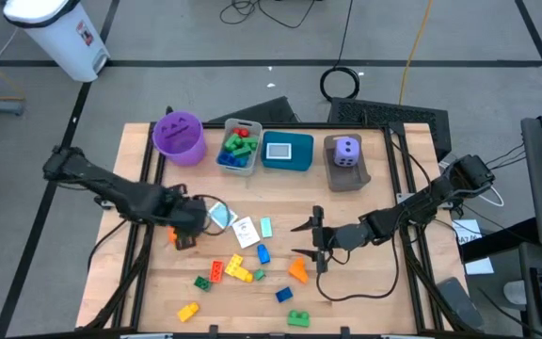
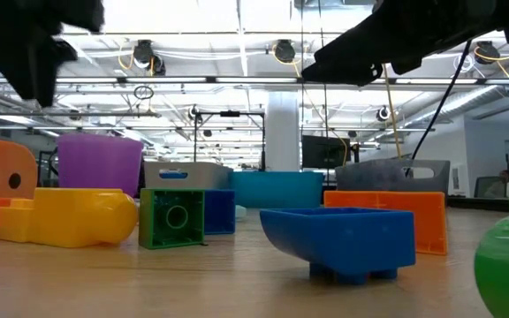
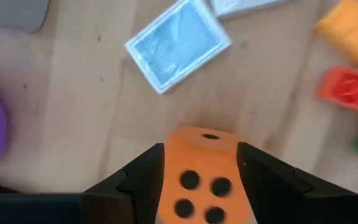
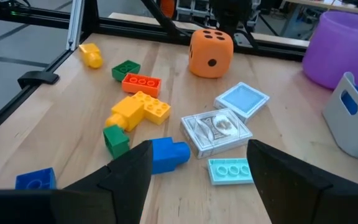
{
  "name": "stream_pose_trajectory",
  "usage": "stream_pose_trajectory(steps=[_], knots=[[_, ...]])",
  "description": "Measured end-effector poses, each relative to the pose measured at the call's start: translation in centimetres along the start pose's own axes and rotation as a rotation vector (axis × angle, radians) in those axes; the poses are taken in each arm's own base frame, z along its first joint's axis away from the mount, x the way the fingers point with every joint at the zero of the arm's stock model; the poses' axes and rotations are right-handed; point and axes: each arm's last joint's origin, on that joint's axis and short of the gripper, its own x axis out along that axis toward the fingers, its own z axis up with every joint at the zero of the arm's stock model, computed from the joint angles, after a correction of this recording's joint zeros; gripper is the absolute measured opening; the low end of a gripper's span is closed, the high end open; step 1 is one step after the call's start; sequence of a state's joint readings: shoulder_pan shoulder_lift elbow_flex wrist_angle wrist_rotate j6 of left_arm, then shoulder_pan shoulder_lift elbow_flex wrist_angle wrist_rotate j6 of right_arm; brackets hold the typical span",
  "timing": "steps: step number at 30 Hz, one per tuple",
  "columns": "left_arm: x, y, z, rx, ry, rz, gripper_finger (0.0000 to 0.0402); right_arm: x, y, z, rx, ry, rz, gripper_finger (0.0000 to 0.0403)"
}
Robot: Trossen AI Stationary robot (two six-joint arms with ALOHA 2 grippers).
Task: Pick & Place Toys
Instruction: Put the orange die into the black bin
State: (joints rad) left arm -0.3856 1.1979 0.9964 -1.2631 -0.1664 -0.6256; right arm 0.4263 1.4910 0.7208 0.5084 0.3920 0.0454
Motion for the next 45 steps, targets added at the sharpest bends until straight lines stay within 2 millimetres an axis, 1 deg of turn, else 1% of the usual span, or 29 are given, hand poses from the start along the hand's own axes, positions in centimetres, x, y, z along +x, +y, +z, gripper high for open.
stream_pose_trajectory(steps=[3, 7, 13, 15, 19, 22, 25, 29, 31, 34, 42, 43, 45], knots=[[-1.4, -0.1, -1.7, -0.045, -0.034, -0.039, 0.0209, 0.0, 0.0, -0.1, 0.015, 0.014, -0.001, 0.0251], [-2.9, 0.1, -3.4, -0.075, -0.111, -0.089, 0.0209, 0.0, 0.0, -0.3, 0.04, 0.031, -0.002, 0.0251], [-4.4, 0.8, -4.7, -0.182, -0.267, -0.117, 0.0209, 0.2, 0.1, -0.7, 0.083, 0.047, -0.004, 0.0251], [-4.7, 1.0, -4.9, -0.198, -0.297, -0.121, 0.0209, 0.5, 0.2, -1.1, 0.094, 0.063, -0.006, 0.0251], [-4.9, 1.0, -5.3, -0.161, -0.302, -0.14, 0.0209, 1.4, 0.5, -2.1, 0.128, 0.07, -0.007, 0.0251], [-4.8, 0.8, -5.4, -0.157, -0.272, -0.151, 0.0209, 2.1, 0.9, -2.7, 0.133, 0.06, -0.001, 0.0251], [-4.6, 0.7, -5.5, -0.155, -0.22, -0.14, 0.021, 2.4, 1.4, -2.9, 0.136, 0.03, 0.011, 0.0251], [-4.1, 0.7, -5.6, -0.134, -0.152, -0.087, 0.0212, 2.4, 1.7, -2.9, 0.138, 0.015, 0.024, 0.0251], [-3.9, 0.6, -5.6, -0.126, -0.131, -0.058, 0.0223, 2.3, 1.9, -2.8, 0.14, 0.008, 0.029, 0.0251], [-3.6, 0.4, -5.5, -0.108, -0.105, -0.021, 0.0256, 2.2, 2.3, -2.8, 0.137, 0.005, 0.041, 0.0251], [-2.7, -0.7, -4.9, -0.069, -0.062, 0.029, 0.0385, 2.0, 2.6, -2.8, 0.147, -0.001, 0.05, 0.0251], [-2.6, -0.8, -4.9, -0.059, -0.051, 0.031, 0.0392, 2.0, 2.6, -2.8, 0.148, -0.002, 0.05, 0.0251], [-2.4, -1.0, -4.8, -0.041, -0.028, 0.032, 0.0391, 2.0, 2.6, -2.7, 0.148, -0.002, 0.049, 0.0251]])
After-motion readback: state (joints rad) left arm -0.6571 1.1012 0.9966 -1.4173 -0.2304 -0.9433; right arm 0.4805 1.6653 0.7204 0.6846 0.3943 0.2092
